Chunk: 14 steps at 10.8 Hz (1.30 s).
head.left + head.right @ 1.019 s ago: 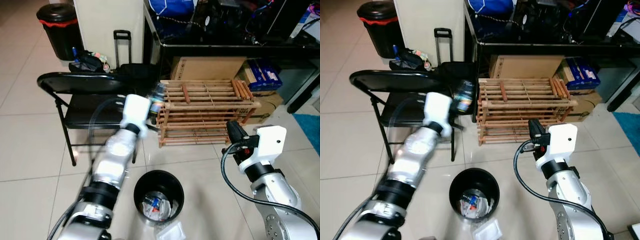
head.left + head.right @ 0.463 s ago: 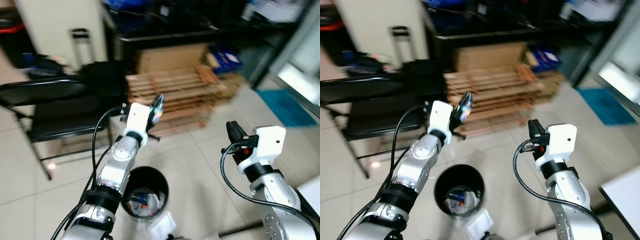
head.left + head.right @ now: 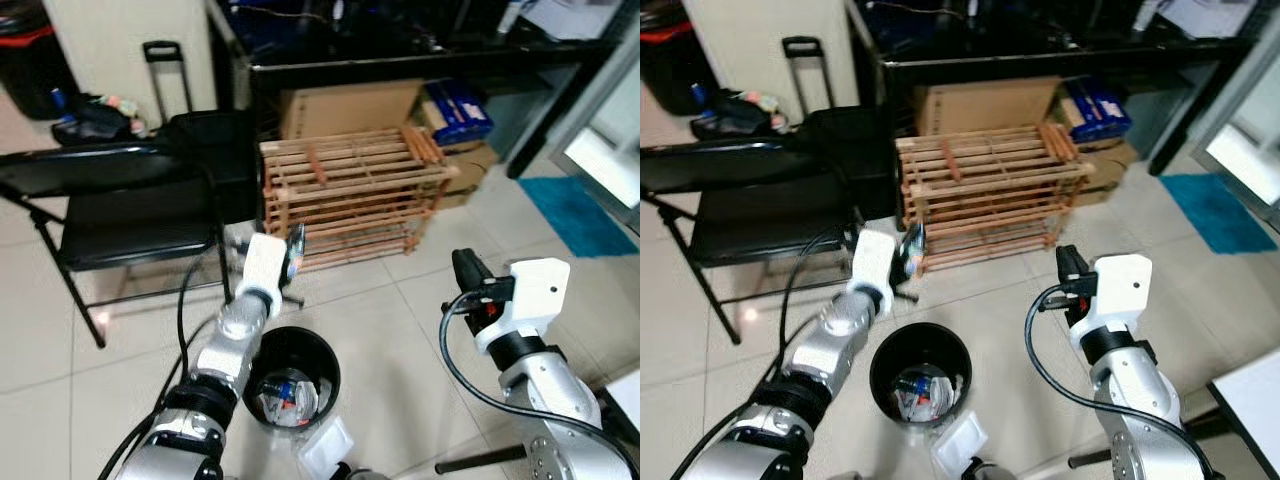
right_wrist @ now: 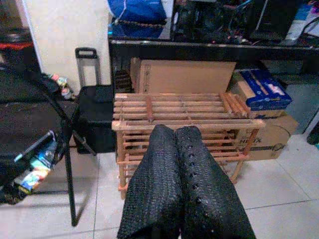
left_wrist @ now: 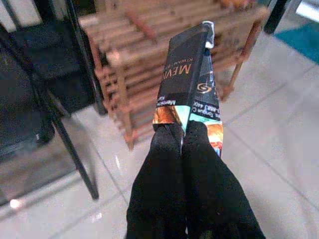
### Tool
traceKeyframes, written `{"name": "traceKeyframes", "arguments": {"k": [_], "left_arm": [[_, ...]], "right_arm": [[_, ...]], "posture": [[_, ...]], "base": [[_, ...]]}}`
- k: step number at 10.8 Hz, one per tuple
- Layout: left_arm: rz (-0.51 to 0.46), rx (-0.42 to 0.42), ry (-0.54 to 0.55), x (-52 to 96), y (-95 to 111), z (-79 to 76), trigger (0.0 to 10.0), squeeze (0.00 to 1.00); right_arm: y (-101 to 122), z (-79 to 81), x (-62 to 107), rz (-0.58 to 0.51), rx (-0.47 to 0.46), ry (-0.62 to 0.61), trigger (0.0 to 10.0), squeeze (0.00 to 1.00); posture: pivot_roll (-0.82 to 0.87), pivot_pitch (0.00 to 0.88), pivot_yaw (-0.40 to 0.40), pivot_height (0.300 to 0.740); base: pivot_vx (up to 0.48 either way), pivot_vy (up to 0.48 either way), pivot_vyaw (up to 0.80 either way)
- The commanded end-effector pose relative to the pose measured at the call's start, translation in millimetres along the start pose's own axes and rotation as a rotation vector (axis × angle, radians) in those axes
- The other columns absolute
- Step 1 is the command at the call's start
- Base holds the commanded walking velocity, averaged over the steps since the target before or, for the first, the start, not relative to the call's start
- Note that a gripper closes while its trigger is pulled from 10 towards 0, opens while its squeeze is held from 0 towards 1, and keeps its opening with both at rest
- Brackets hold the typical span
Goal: Picking trash to rubbish bin
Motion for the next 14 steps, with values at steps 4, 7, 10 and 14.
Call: {"name": "traceKeyframes", "arguments": {"k": [4, 7, 10, 14], "left_arm": [[0.113, -0.028, -0.038, 5.9, -37, -18.7, 10.0, 0.00], [0.236, -0.077, -0.091, 16.4, -71, -34.1, 10.0, 0.00], [0.325, -0.115, -0.092, 24.8, -93, -36.3, 10.0, 0.00], [0.390, -0.136, -0.063, 32.5, -109, -34.0, 10.0, 0.00]], "right_arm": [[-26, 18.3, 7.6, 0.158, 0.043, 0.081, 10.0, 0.00], [-55, 32.9, 26.3, 0.291, 0.015, 0.117, 10.0, 0.00], [-59, 42.0, 37.8, 0.336, -0.002, 0.151, 10.0, 0.00], [-93, 54.6, 62.3, 0.545, -0.026, 0.246, 10.0, 0.00]], "posture": [[0.02, 0.191, -0.127, 0.740], [-0.02, 0.228, -0.133, 0.740], [-0.06, 0.248, -0.127, 0.740], [-0.08, 0.257, -0.137, 0.740]], "base": [[0.000, 0.000, 0.00], [0.000, 0.000, 0.00], [0.000, 0.000, 0.00], [0.000, 0.000, 0.00]]}}
Point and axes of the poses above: a point about 5 cm out from each wrist's last joint towards the gripper, its own x axis pointing back from the gripper into the wrist, its own y axis along the axis of the wrist's last joint, z = x × y, the point moved 4 cm from there along -x, pointing out of the wrist towards the gripper, and after that the axes turned 7 degrees about -x, right-handed, at the moved point
